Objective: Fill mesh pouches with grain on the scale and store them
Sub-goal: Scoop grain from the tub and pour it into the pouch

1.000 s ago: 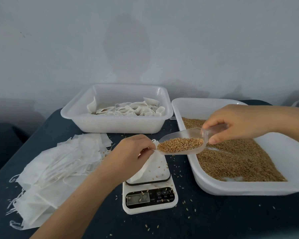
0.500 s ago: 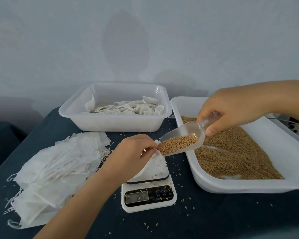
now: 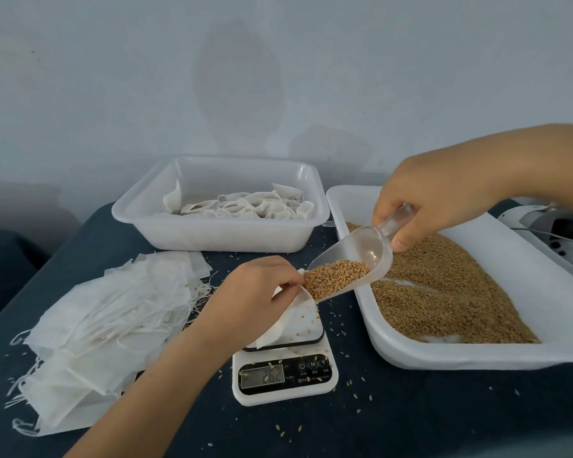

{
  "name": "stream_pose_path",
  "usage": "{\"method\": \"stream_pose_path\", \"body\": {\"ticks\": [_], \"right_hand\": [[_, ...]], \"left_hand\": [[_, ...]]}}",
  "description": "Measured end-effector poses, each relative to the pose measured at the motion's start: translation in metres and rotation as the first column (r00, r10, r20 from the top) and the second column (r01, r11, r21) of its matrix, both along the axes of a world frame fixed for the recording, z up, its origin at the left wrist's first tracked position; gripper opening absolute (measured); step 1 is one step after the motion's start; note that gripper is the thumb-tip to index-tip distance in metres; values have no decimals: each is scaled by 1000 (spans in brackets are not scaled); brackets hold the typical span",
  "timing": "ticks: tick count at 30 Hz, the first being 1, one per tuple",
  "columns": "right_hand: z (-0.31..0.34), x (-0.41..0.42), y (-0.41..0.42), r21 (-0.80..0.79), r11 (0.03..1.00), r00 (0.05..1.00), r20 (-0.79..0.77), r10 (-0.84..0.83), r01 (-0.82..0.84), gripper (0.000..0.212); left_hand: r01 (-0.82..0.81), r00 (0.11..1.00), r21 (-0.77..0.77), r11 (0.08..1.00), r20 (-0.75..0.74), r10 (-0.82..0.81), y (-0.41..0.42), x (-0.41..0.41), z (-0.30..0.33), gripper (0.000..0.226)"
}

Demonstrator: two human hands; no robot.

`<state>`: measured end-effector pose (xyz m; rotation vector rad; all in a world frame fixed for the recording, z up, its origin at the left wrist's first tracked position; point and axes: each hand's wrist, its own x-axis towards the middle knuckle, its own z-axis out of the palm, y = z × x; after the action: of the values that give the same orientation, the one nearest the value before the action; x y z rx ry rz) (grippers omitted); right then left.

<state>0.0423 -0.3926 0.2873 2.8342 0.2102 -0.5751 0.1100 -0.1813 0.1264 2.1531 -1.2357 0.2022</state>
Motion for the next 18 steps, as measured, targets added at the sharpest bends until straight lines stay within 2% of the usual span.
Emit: {"method": "stream_pose_path", "body": {"ticks": [9, 15, 18], "right_hand": [[5, 2, 5, -32, 999, 1000, -1, 6, -6, 28], [6, 9, 8, -31, 1000, 999, -39, -8, 7, 12], [5, 13, 6, -5, 1000, 998, -57, -21, 21, 12]], "left_hand": [[-10, 1000, -2, 1000, 16, 10, 3, -1, 1, 15], [-14, 1000, 19, 1000, 1, 14, 1, 1, 0, 17], [-3, 1000, 29, 1000, 8, 3, 0, 4, -1, 17]]}}
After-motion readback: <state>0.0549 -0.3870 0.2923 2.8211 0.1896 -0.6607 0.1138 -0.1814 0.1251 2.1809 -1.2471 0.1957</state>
